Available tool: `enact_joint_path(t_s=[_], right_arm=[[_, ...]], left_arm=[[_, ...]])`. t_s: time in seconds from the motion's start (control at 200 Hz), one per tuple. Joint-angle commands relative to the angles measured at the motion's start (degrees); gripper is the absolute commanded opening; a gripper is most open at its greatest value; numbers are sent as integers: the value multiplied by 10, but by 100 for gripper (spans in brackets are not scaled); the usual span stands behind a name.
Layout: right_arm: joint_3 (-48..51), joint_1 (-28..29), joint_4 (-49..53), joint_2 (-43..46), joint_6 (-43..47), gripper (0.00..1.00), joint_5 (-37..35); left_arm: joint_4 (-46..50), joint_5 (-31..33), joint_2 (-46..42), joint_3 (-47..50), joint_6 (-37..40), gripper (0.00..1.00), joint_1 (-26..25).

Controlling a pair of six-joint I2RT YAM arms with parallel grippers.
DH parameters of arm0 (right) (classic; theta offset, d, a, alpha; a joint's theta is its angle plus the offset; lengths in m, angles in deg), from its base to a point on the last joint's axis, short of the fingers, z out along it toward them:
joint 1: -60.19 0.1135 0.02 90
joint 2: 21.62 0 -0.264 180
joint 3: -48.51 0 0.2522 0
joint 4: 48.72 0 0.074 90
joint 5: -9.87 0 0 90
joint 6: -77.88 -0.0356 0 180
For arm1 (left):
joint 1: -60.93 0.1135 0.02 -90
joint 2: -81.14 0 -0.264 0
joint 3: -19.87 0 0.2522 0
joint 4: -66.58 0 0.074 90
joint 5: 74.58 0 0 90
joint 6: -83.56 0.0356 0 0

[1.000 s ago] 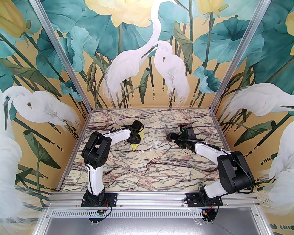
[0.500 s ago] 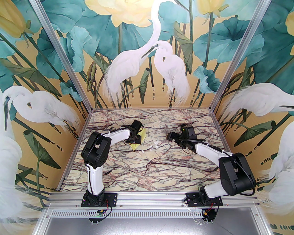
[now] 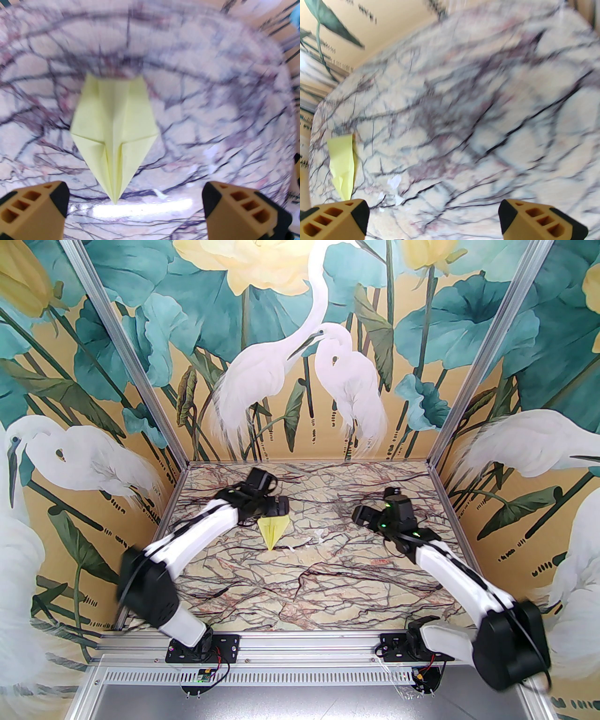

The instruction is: Fold a paper plane with a square sheet of paper (fold left side to right side)

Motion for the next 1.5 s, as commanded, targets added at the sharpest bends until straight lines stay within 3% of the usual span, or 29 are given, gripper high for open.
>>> enact_joint_path(t_s=[0.0,0.125,0.3,0.415,0.475,0.6,0.65,0.72,0.87,0.935,1.045,1.085,1.14,1.21,1.28,1.495], right_arm=[[10,-2,23,64,72,99,-118],[64,-3,-35,109,106,99,-187],[142,-5,-133,128,182,99,-254],[191,-12,-244,84,234,99,-298],[208,-23,-300,48,247,99,-307],[224,-39,-424,-40,293,99,-307],[230,-48,-480,-77,300,99,-295],[221,-61,-511,-112,307,99,-271],[241,-97,-628,-145,315,99,-166],[258,-115,-687,-174,308,99,-131],[294,-136,-853,-264,306,99,-75],[292,-139,-809,-243,300,99,-66],[267,-147,-757,-240,296,99,-55],[231,-149,-691,-241,276,99,-95],[250,-149,-735,-244,275,99,-105],[236,-145,-708,-244,281,99,-106]], left_arm=[[-14,118,-65,66,-38,100,16],[-51,198,-124,150,-48,100,51],[-163,302,-149,278,-2,100,96],[-315,314,-141,357,52,100,132],[-330,307,-133,351,61,99,152],[-535,327,-93,405,206,99,166],[-634,301,-79,448,216,99,184],[-787,210,-66,512,236,99,215],[-893,114,-18,532,202,99,262],[-854,59,-22,521,189,100,279],[-906,-30,8,531,219,99,282],[-965,-30,37,542,227,99,282],[-933,-33,25,540,218,99,283],[-948,-30,32,541,223,100,284],[-954,-31,32,542,224,99,284],[-951,-30,31,542,224,100,284]])
